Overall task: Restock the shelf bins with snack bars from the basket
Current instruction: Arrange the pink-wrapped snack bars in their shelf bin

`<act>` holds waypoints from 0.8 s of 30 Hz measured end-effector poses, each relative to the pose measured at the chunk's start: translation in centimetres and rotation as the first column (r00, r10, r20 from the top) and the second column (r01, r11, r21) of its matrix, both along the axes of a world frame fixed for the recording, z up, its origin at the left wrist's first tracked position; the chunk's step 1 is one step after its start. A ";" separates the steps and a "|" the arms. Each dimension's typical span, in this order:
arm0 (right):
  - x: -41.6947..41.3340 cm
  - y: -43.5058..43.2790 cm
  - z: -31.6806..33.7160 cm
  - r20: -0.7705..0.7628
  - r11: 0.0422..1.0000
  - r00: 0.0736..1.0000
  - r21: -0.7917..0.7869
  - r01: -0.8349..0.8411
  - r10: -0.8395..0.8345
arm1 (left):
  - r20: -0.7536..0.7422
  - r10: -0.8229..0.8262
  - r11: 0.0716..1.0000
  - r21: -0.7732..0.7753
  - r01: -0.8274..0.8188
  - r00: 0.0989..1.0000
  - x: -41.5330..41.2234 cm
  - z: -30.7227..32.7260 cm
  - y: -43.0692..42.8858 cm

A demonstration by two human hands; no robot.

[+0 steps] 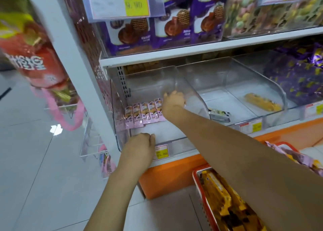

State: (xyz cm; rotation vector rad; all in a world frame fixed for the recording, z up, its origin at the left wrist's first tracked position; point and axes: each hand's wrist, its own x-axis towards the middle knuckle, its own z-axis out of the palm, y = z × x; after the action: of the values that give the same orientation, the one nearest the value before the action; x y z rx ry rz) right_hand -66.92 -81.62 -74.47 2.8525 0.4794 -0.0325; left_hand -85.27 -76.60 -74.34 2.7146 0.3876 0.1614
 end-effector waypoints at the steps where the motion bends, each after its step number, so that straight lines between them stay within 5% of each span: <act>1: 0.3 0.3 -0.3 0.010 0.999 1.000 -0.031 -0.013 0.013 | 0.013 -0.007 1.000 -0.009 0.007 1.000 -0.1 0.0 0.0; 13: 0.9 -0.1 -2.8 -0.337 0.842 0.937 0.479 0.249 -0.086 | 0.045 -0.041 0.999 -0.029 0.042 0.998 0.0 -0.3 0.3; 18: -1.6 -2.1 -0.4 -0.173 0.849 0.984 0.525 0.053 0.045 | 0.093 -0.080 0.995 -0.057 0.086 0.992 -0.1 -0.1 -0.2; 21: -4.6 -5.0 1.7 0.000 0.764 0.984 0.630 -0.140 0.180 | 0.259 -0.094 0.949 -0.270 0.165 0.961 -0.2 0.4 -2.1; 24: -8.0 -10.1 3.7 0.155 0.664 0.957 0.692 -0.281 0.244 | 0.402 -0.124 0.912 -0.315 0.264 0.907 -0.7 1.1 -5.2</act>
State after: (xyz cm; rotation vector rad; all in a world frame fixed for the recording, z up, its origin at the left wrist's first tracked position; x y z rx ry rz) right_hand -74.92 -91.73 -70.79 3.4706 1.1057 0.3590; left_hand -85.93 -81.84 -73.24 2.2686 0.0200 0.4915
